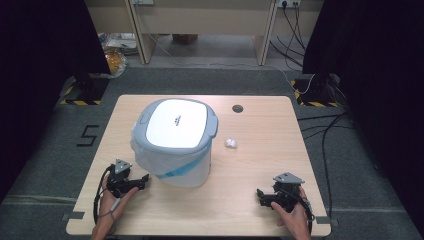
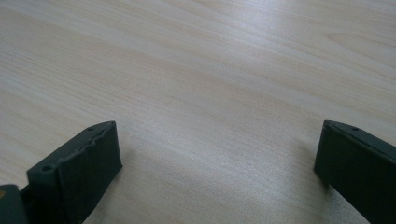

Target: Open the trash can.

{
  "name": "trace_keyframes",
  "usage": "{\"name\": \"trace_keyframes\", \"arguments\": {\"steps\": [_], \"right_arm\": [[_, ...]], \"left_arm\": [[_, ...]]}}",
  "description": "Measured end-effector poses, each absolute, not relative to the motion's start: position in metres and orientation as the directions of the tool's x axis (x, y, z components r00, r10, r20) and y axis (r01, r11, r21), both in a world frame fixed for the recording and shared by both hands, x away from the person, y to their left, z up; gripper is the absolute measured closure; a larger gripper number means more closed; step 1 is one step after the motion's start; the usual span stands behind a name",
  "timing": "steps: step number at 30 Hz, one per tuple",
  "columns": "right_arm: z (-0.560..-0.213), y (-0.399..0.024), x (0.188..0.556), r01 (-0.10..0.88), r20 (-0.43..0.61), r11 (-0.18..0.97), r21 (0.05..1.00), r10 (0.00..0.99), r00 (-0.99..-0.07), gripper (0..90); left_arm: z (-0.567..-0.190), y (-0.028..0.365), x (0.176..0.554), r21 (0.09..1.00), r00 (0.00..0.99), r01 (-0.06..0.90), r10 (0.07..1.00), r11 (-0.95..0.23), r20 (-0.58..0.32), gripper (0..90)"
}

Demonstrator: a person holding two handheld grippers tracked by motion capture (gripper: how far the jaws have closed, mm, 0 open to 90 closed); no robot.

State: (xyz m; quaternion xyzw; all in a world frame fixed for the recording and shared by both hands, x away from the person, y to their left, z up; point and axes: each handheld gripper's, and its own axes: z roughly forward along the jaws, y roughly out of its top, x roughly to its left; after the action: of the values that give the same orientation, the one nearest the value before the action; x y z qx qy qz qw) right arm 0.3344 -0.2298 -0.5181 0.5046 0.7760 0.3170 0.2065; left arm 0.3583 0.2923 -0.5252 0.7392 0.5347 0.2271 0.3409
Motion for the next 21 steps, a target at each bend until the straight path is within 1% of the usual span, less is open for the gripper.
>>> {"name": "trace_keyframes", "arguments": {"steps": [5, 8, 9, 11, 13, 16, 21], "right_arm": [[-0.518, -0.230, 0.334, 0.653, -0.001, 0.290, 0.700, 0.914, -0.405, 0.4], [-0.518, -0.230, 0.334, 0.653, 0.000, 0.289, 0.700, 0.914, -0.405, 0.4], [-0.518, -0.230, 0.334, 0.653, 0.000, 0.289, 0.700, 0.914, -0.405, 0.4], [-0.518, -0.230, 0.334, 0.653, -0.001, 0.289, 0.700, 0.914, -0.405, 0.4], [-0.518, -0.230, 0.334, 0.652, -0.001, 0.290, 0.700, 0.914, -0.405, 0.4], [-0.518, -0.230, 0.334, 0.652, -0.002, 0.291, 0.700, 0.914, -0.405, 0.4], [-0.518, -0.230, 0.335, 0.652, -0.002, 0.291, 0.700, 0.914, -0.407, 0.4]], "left_arm": [[-0.525, 0.292, 0.358, 0.746, 0.326, 0.636, 0.945, -0.195, -0.031, 15.3], [-0.525, 0.296, 0.359, 0.752, 0.339, 0.637, 0.938, -0.167, -0.078, 14.9], [-0.525, 0.296, 0.359, 0.752, 0.339, 0.637, 0.938, -0.167, -0.078, 14.9], [-0.524, 0.301, 0.360, 0.761, 0.328, 0.638, 0.935, -0.116, -0.133, 14.9], [-0.524, 0.304, 0.364, 0.756, 0.314, 0.643, 0.943, -0.124, -0.112, 15.0], [-0.519, 0.307, 0.366, 0.772, 0.315, 0.629, 0.938, -0.095, -0.141, 15.0], [-0.509, 0.312, 0.374, 0.786, 0.327, 0.612, 0.933, -0.088, -0.150, 15.0]]}}
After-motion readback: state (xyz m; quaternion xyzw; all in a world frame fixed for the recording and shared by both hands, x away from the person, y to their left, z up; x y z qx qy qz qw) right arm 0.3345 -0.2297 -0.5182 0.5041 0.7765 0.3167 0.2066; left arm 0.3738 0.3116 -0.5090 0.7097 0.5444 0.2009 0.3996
